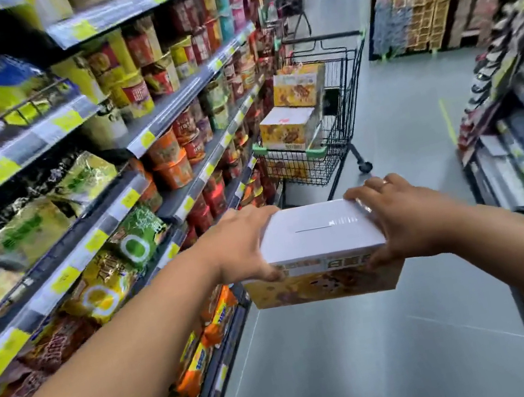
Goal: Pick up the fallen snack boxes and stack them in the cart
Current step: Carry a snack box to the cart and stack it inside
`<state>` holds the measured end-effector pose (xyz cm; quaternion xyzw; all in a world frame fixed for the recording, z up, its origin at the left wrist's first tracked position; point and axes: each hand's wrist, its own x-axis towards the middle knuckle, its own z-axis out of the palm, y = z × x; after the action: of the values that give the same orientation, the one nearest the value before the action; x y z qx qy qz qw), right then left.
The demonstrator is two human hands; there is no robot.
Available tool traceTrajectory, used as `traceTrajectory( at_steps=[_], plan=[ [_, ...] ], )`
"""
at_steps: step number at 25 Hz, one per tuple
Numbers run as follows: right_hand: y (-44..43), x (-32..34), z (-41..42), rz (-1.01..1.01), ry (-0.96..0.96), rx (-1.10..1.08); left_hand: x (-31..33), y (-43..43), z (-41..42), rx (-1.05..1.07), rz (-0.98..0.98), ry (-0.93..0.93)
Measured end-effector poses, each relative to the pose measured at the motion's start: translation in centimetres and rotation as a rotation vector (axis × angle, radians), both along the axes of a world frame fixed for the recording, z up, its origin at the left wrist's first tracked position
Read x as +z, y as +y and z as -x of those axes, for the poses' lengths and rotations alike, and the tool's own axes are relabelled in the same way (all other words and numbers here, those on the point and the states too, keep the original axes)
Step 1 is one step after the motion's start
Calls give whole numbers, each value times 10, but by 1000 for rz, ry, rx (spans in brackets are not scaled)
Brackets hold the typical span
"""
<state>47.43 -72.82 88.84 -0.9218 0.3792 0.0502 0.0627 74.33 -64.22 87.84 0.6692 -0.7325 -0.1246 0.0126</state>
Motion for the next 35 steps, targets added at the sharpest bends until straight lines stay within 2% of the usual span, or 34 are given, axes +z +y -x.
traceTrajectory(
  at_steps=[8, 18, 24, 28, 35],
  plan=[
    [-196, -1, -70, -4, 14, 31, -10, -189, -70, 14, -1, 16],
    [-422, -27, -183, -21, 13, -128, -39, -454, -198, -107, -47, -2],
    [-538, -42, -215, -51, -30, -208, -37, -593, -230, -190, -71, -65],
    [-611, -48, -234, -46, -20, -195, -47, -662, -248, -174, -85, -85],
    [-790, -62, -265, -21, 3, -192, -63, -834, -274, -96, -104, -59]
  ],
)
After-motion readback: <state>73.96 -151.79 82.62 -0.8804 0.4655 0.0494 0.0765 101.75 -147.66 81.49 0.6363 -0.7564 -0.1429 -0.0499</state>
